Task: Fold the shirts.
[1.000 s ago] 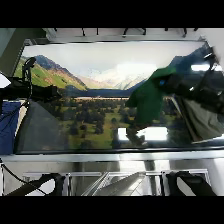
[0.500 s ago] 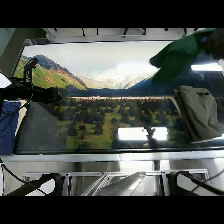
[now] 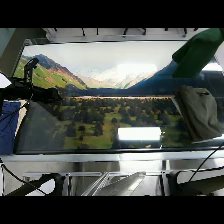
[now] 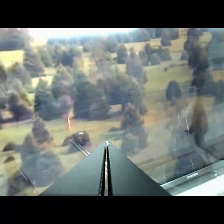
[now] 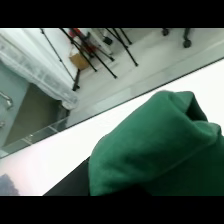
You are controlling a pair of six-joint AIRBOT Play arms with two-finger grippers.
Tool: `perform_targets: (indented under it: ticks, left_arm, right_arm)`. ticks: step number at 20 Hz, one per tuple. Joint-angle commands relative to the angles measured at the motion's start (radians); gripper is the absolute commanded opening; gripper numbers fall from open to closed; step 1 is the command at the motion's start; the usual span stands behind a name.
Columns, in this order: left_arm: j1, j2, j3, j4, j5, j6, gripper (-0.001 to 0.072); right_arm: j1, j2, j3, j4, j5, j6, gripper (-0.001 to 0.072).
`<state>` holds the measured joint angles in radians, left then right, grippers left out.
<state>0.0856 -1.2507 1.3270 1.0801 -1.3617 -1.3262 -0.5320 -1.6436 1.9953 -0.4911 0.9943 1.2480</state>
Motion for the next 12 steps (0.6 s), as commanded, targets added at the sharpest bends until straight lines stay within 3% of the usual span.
perform_targets:
  ticks: [1, 7, 12]
  left_arm:
    - [-0.001, 0.001, 0.001, 0.0, 0.0, 0.002, 0.0016]
    - [-0.001, 0.001, 0.001, -0.002, -0.001, 0.002, 0.0016]
    - [-0.001, 0.001, 0.001, -0.001, -0.001, 0.002, 0.0016]
  right_arm:
    - [-0.05, -0.032, 0.026, -0.066, 0.075, -0.021, 0.0022]
    - [-0.119, -0.03, 0.026, -0.074, 0.233, -0.008, 0.0022]
    - [-0.207, -0.017, 0.026, -0.148, 0.449, 0.129, 0.0022]
